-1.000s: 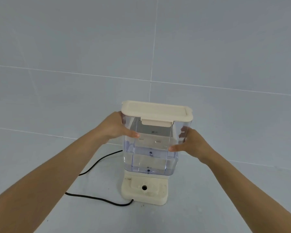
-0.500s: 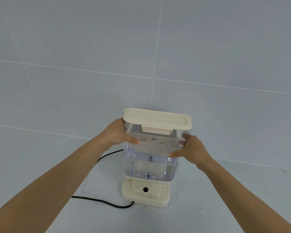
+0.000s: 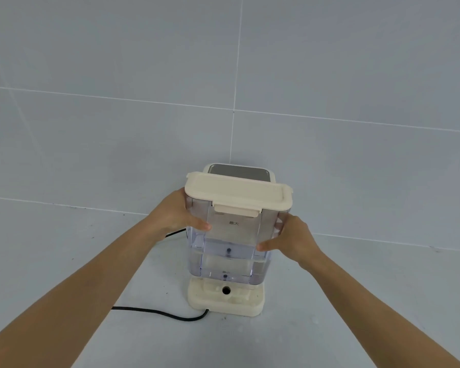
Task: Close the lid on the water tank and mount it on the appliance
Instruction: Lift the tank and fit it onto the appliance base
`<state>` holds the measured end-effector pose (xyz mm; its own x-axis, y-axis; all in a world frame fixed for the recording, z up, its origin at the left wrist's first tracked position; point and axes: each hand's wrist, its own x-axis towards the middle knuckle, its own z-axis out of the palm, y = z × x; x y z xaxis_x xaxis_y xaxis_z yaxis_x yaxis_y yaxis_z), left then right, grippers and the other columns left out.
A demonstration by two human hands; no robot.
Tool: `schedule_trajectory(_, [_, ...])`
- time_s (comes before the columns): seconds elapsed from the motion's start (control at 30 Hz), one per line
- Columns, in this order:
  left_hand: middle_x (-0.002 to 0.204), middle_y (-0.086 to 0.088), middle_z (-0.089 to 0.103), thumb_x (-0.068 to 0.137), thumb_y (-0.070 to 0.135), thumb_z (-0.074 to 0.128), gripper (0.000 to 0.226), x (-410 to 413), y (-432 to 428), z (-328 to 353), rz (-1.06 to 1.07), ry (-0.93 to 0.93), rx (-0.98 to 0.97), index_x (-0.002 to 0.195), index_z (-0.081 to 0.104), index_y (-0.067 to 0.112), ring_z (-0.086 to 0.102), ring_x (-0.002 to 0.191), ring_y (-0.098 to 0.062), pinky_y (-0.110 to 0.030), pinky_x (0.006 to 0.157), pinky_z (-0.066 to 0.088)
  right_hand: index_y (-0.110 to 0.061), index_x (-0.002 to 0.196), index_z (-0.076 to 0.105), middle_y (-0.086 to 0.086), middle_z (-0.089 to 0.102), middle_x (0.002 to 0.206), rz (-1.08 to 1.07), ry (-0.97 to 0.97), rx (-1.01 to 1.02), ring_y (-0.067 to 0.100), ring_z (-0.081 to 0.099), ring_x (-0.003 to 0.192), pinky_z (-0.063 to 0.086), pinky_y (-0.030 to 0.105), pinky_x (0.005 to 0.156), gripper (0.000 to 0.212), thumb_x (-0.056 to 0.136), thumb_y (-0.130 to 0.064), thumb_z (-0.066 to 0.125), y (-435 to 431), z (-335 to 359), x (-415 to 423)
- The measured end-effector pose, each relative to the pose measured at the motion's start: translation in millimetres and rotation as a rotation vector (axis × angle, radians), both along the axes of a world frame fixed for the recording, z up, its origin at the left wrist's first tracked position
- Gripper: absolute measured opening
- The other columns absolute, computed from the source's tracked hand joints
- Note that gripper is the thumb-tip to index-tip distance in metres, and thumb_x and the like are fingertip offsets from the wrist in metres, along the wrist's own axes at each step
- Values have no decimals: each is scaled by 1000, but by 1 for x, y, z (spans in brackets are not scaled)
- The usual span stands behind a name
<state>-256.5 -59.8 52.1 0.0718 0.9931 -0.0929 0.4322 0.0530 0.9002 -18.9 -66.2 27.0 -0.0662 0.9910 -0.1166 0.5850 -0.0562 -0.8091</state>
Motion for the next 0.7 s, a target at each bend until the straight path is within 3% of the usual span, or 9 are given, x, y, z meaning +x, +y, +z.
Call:
schedule_trajectory(0.07, [118, -3, 61, 52, -1, 81, 74, 0, 0, -4, 2, -6, -6, 117, 52, 14, 53, 113, -20, -39, 101, 42, -12, 114, 54, -2, 57, 98, -3, 3, -4, 15, 51, 90, 38, 16, 59, 70, 51, -11, 85, 0, -4, 0])
schedule_trajectory(0.23, [113, -2, 62, 51, -3, 81, 73, 1, -3, -18, 8, -29, -3, 116, 54, 14, 55, 106, -17, -30, 88, 44, -10, 117, 53, 6, 62, 116, -22, -7, -21, 16, 51, 93, 39, 25, 74, 75, 50, -10, 85, -1, -17, 1])
schedule_trajectory(0.3, [110, 1, 63, 51, -2, 82, 74, 1, -4, -25, 10, -37, -8, 116, 53, 14, 55, 94, -12, -24, 77, 43, -9, 119, 51, 7, 61, 119, -21, -14, -30, 18, 52, 97, 39, 25, 76, 77, 50, -10, 86, -2, -21, 1])
schedule_trajectory(0.37, [93, 10, 61, 51, 1, 83, 72, 1, -5, -30, 15, -18, -9, 115, 54, 15, 50, 73, -4, -18, 63, 39, -9, 120, 50, 7, 61, 121, -22, -24, -38, 21, 54, 103, 39, 25, 77, 78, 50, -10, 86, -2, -25, 1])
schedule_trajectory(0.43, [84, 14, 57, 51, 3, 83, 71, 0, -3, -34, 21, -2, -8, 114, 54, 15, 43, 64, -1, -16, 58, 37, -8, 120, 50, 7, 60, 121, -25, -29, -41, 22, 55, 105, 40, 25, 77, 78, 51, -11, 86, -2, -29, 0])
schedule_trajectory(0.57, [91, 8, 57, 49, 4, 85, 74, -2, -3, -41, 21, -3, -18, 115, 54, 16, 43, 66, -2, -18, 64, 39, -9, 120, 50, 7, 60, 122, -25, -44, -44, 24, 55, 108, 40, 25, 78, 78, 51, -13, 86, -1, -34, -1])
schedule_trajectory(0.7, [97, 6, 59, 50, 2, 84, 74, -2, -5, -47, 14, -20, -33, 116, 53, 15, 51, 80, -7, -16, 67, 42, -9, 120, 48, 7, 60, 122, -22, -68, -46, 24, 55, 108, 40, 24, 77, 79, 51, -15, 86, -1, -38, -1])
